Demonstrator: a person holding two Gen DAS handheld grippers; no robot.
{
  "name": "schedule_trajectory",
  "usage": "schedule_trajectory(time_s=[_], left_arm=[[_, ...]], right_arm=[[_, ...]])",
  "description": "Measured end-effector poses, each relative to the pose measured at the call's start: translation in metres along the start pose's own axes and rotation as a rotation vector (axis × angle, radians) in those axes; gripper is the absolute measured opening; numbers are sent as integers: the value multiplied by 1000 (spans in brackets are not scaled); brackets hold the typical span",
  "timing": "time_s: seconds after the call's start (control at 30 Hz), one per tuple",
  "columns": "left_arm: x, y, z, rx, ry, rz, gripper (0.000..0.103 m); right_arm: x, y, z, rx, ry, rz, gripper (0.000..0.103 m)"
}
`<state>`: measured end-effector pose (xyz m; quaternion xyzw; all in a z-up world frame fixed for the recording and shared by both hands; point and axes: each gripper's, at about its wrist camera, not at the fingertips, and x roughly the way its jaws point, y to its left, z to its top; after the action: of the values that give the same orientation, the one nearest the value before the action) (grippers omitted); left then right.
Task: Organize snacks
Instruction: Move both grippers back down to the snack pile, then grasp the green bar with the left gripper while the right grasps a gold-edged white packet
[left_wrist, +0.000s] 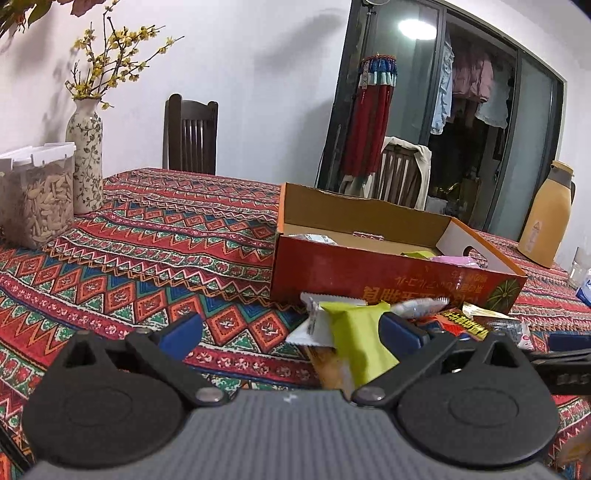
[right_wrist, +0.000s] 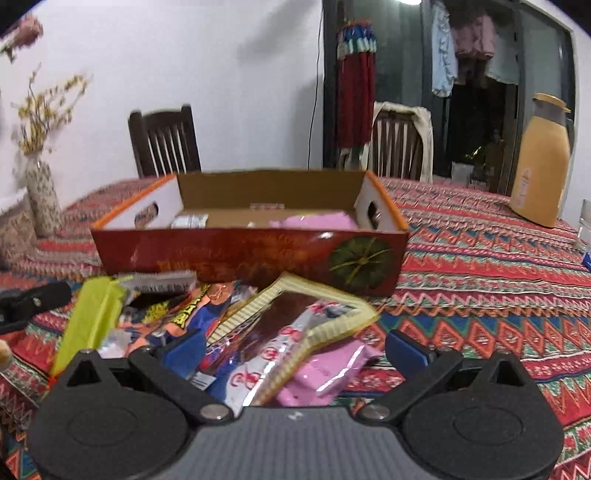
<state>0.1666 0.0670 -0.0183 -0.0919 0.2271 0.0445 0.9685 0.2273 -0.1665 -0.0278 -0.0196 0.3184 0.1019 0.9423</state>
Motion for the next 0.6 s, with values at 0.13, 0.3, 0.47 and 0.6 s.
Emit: schedule_trajectory(time_s=[0.13,0.3,0.47,0.6], left_arm=[[0,0,0,-1,4,-7,103],[1,1,0,-9,7,-11,103],[2,1,0,-12,13,-13,103],[2,2,0,-15,12,-13,103]], right_arm=[[5,10,-2,-51,9,-4,103],[-1,17,-6,-113,-15,8,94],[-10,11,-8,-118,0,101,69],[-17,7,-11,-138,-6,126,60]])
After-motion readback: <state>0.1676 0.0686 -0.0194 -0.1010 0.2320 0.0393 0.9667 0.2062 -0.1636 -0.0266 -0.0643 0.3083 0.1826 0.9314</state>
